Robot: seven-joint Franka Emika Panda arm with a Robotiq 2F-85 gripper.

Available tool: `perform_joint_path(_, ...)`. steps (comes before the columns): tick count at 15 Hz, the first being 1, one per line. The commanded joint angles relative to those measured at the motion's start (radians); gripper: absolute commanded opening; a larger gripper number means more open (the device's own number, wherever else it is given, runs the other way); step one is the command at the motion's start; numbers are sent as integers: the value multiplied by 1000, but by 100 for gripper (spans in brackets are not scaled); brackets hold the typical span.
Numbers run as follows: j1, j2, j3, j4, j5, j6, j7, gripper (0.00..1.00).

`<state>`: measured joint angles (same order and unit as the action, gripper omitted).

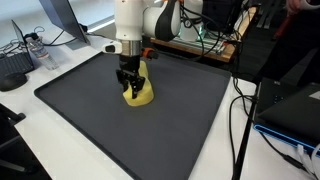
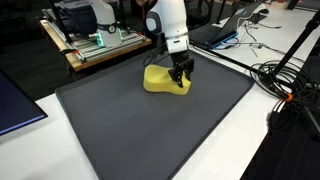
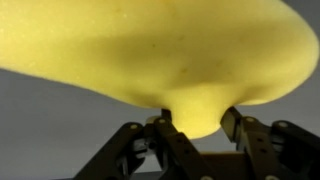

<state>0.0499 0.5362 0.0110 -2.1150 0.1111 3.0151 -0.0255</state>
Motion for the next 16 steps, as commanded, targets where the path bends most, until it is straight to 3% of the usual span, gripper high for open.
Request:
perform_joint_path(1,-4,6,-2,12,-27,-14,25,21)
perform_joint_path(4,-6,6,-1,12,-27,-17,24,1)
perform_joint_path(16,-12,6,4,15,-24,-23,22,2)
